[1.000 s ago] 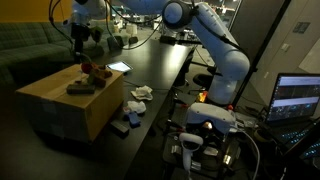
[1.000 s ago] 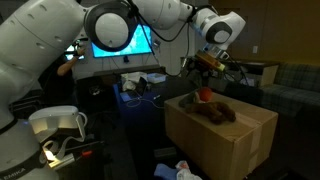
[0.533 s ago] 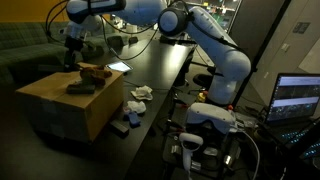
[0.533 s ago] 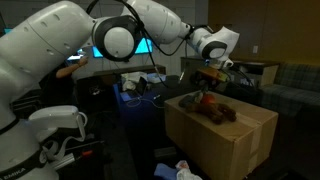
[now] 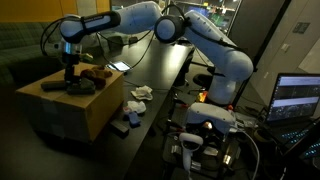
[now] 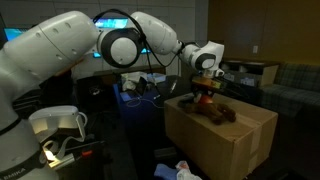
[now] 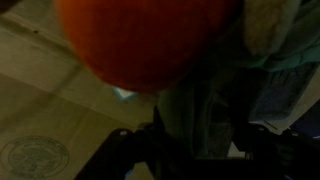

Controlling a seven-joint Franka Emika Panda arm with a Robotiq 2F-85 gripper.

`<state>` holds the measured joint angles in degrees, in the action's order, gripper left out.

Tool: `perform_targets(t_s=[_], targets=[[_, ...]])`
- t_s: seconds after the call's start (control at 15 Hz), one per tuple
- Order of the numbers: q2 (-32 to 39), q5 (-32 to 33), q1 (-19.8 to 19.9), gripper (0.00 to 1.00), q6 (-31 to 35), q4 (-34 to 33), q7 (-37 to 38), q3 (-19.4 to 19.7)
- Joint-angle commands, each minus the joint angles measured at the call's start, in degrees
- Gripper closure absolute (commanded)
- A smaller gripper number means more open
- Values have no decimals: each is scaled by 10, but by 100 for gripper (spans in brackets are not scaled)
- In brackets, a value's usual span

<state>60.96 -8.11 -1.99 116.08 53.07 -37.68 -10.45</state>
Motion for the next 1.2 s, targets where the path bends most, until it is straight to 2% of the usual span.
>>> perform_targets(t_s=[0.0,0.07,0.13,0.2,0.33,0.4,0.73,1.13], targets=[[-19,6,4,61,-34,11,-21,-2],[-22,6,6,61,-43,13,-28,-2],[-26,8,7,46,-49,15,-34,-1],[-27,8,7,14,-56,15,-41,-1],[-32,10,10,4,-75,14,-58,1],[-33,11,11,1,-85,13,-68,0],[-41,4,21,0,-107,8,-92,-1],[-40,8,25,0,-53,10,-85,8]])
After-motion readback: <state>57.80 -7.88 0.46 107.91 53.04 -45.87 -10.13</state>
